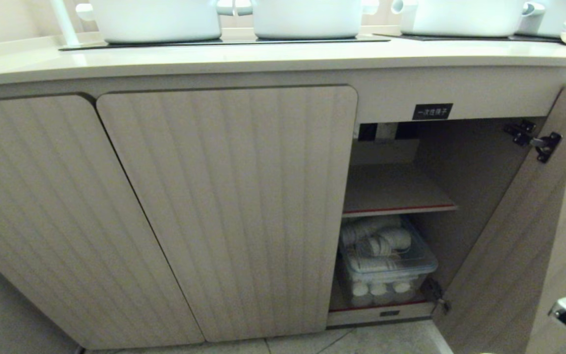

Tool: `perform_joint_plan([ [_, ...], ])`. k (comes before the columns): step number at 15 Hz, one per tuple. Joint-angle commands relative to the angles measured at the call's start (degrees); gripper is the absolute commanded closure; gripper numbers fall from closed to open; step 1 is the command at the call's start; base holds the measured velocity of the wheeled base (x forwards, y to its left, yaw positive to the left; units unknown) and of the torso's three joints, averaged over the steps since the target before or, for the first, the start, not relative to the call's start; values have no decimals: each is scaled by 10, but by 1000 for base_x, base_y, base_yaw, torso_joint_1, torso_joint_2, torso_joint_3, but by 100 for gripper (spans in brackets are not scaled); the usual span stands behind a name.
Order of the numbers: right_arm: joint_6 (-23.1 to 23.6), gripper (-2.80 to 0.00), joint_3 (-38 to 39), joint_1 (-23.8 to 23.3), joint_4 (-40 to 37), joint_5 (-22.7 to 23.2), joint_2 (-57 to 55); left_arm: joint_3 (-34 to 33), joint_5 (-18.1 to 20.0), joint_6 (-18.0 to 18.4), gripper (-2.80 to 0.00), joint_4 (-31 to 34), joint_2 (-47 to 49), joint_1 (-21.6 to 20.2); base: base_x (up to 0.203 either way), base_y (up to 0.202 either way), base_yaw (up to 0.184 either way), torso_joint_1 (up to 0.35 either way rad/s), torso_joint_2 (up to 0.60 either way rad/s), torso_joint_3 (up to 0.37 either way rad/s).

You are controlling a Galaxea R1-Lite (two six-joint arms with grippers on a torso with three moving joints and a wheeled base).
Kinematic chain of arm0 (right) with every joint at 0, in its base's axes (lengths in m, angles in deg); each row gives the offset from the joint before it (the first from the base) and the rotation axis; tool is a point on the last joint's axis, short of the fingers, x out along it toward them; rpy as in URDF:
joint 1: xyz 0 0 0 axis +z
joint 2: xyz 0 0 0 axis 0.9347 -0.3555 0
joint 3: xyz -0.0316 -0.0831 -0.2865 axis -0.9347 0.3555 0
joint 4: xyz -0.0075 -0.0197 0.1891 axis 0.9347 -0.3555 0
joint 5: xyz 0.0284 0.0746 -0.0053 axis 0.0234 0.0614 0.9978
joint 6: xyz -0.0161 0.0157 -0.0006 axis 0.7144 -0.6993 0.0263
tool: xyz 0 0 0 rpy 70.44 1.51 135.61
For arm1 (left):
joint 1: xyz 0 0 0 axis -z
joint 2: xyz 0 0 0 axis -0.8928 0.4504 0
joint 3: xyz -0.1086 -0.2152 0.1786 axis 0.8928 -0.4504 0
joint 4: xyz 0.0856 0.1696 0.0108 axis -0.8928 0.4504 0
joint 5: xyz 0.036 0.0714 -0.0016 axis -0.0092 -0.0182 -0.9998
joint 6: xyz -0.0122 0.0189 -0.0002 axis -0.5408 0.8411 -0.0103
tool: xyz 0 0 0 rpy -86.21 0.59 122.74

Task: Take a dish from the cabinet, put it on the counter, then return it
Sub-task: Put it back into the cabinet

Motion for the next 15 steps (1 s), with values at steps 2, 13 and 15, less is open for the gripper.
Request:
perform_joint_plan([
  [2, -1, 0, -2, -1, 10, 2, -1, 0, 0, 0, 0, 0, 0, 0, 0, 0, 0, 0, 0, 0],
  [13, -1, 0, -6, 0, 34, 1, 0, 0, 0, 0, 0, 0, 0, 0, 0, 0, 0, 0, 0, 0],
  [15, -4, 0, -13, 0, 28, 2, -1, 0, -1, 0, 0, 0, 0, 0, 0, 0, 0, 0, 0, 0],
])
